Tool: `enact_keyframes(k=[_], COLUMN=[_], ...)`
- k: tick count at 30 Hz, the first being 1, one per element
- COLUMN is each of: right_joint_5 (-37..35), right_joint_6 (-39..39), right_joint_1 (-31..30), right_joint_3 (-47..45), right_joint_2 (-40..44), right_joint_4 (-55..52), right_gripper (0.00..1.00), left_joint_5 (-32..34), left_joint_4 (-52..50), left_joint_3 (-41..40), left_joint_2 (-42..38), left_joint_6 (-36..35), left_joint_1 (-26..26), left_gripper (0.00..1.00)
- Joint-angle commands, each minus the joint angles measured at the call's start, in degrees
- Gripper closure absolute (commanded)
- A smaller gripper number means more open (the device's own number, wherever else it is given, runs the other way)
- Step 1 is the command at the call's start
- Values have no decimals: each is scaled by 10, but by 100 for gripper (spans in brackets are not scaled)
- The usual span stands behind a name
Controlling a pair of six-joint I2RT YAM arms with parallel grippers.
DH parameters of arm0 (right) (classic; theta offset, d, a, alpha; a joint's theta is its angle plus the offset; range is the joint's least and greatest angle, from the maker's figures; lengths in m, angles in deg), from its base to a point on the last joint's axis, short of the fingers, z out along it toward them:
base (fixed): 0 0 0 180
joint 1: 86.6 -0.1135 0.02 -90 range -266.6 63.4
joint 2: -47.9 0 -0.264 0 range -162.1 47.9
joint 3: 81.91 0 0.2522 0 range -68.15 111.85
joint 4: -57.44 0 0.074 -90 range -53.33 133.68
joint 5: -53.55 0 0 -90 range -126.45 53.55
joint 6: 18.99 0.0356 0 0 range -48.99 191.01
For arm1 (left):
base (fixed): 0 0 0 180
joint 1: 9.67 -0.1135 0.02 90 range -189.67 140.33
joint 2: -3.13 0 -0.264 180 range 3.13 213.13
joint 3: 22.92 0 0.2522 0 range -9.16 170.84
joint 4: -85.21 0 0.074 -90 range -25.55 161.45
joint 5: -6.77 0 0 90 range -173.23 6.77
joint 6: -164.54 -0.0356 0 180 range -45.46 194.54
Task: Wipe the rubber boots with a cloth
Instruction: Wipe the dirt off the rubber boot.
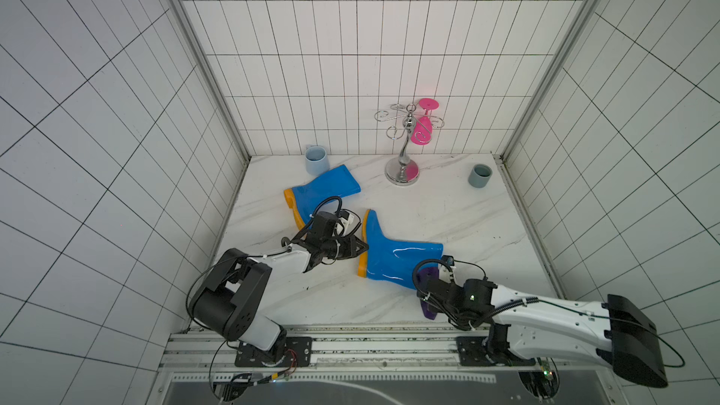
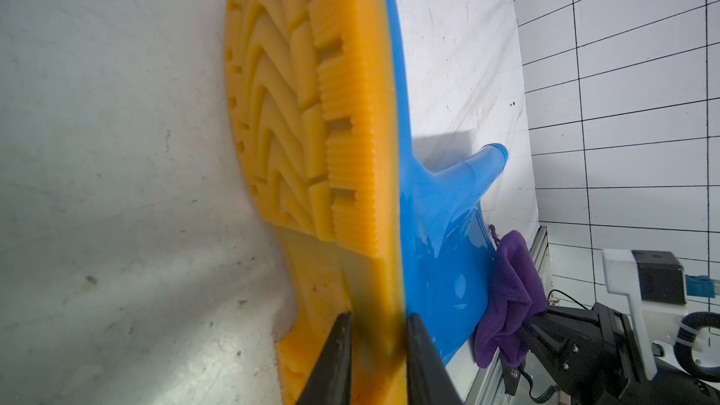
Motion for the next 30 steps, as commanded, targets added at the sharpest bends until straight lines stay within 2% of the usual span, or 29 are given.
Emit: enact_keyframes(k=[1,6,12,23,30], right_joint_5=[-30,-54,-40,2,0], right_joint_6=[18,-80,-168,-226,-259], right_joint_1=[-3,-2,-2,3,21], right_joint_3=[-5,80,170,214,233], right_joint_2=[-1,-51,-148,-258,-283], right_joint_4=[-28,50,163,297,331], right_gripper=[100,100,100,100,100], left_joint_5=[67,65,62,57,54], left_joint_4=[-49,-42,-34,-32,-32], left_joint_3=[-22,-25,-27,-28,-32], left_joint_2=[36,39,39,46,49], left_joint_6=[-9,-9,-5,-10,-14], left_joint_1=[-6,-6,-6,-6,-6], left_gripper=[77,77,77,77,77])
